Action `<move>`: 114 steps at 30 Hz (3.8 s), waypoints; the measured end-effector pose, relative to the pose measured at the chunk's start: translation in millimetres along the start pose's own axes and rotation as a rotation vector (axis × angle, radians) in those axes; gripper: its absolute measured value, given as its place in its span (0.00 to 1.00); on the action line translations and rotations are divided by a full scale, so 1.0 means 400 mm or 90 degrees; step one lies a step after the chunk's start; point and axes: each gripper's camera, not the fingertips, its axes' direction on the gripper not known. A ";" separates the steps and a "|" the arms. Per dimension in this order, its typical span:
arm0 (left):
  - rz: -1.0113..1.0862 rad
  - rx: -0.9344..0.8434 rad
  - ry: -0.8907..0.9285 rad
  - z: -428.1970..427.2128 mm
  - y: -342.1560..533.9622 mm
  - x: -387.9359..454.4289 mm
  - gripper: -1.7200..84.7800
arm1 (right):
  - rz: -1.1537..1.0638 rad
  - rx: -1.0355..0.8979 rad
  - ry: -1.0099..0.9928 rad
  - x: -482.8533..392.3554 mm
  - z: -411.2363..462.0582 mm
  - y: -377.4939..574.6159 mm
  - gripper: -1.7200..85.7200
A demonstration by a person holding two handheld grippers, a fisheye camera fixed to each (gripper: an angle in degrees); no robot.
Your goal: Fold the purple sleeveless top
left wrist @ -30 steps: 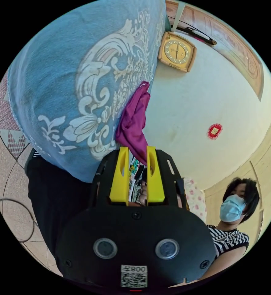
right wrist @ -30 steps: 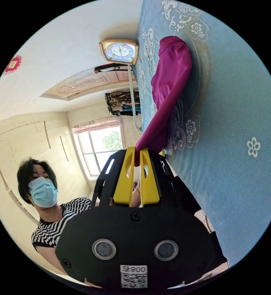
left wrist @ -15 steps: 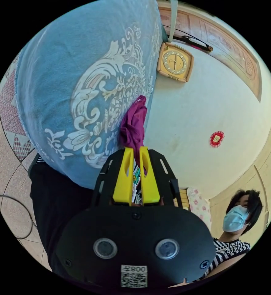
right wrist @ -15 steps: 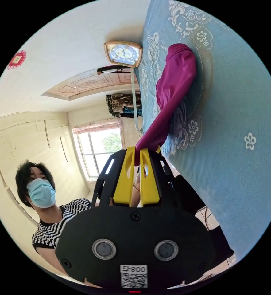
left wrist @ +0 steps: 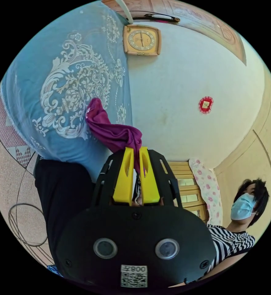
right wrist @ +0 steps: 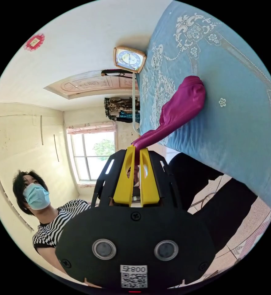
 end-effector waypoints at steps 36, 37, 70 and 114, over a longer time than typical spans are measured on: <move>0.225 -0.381 0.017 1.200 0.637 0.097 0.06 | -0.148 0.296 0.066 -0.921 -0.960 0.775 0.04; 0.226 -0.383 0.012 1.237 0.637 0.094 0.06 | -0.141 0.300 0.061 -0.929 -1.017 0.752 0.04; 0.260 -0.669 -0.112 2.752 0.932 -0.348 0.05 | 0.092 0.409 0.288 -0.989 -2.365 0.757 0.04; 0.456 -0.690 -0.172 2.739 0.749 -0.565 0.02 | 0.069 0.560 0.426 -0.912 -2.187 0.521 0.02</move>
